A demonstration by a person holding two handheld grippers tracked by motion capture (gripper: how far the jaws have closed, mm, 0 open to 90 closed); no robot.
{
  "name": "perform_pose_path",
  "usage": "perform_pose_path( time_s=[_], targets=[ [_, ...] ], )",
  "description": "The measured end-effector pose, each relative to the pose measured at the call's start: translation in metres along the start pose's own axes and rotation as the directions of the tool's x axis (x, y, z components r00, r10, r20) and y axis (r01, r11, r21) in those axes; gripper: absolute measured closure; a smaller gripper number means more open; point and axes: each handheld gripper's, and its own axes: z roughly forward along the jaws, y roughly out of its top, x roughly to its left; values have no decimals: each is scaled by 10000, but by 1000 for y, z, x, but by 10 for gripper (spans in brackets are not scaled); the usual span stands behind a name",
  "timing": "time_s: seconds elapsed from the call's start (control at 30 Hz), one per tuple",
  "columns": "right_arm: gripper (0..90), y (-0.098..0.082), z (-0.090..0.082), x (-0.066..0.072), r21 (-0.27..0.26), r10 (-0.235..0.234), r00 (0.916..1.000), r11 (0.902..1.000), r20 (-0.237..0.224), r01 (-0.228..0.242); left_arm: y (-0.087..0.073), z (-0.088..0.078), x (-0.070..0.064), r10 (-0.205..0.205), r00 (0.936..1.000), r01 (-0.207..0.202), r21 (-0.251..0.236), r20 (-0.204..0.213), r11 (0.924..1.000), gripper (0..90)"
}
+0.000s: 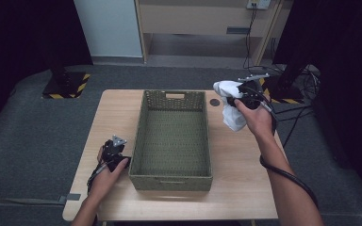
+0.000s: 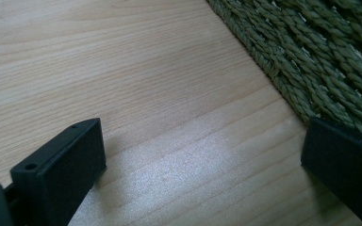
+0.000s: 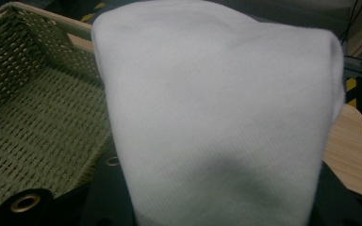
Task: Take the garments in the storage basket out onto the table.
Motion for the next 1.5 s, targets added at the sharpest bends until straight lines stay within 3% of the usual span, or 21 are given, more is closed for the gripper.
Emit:
perform_pose_path(
  time_s=[0.3, 1.17, 1.5],
  targets=[
    [538, -9, 13, -10, 164, 253, 9994, 9995, 215, -257, 0, 0, 0, 0, 10000, 0, 2, 2, 10000, 0],
    [538, -34, 62, -15, 745, 756, 9961, 9941, 458, -789, 0, 0, 0, 0, 10000, 0, 0, 1, 10000, 0],
    [538, -44, 72, -17, 898, 953, 9940, 9909, 547, -999, 0, 0, 0, -1, 10000, 1, 0, 1, 10000, 0]
  ],
)
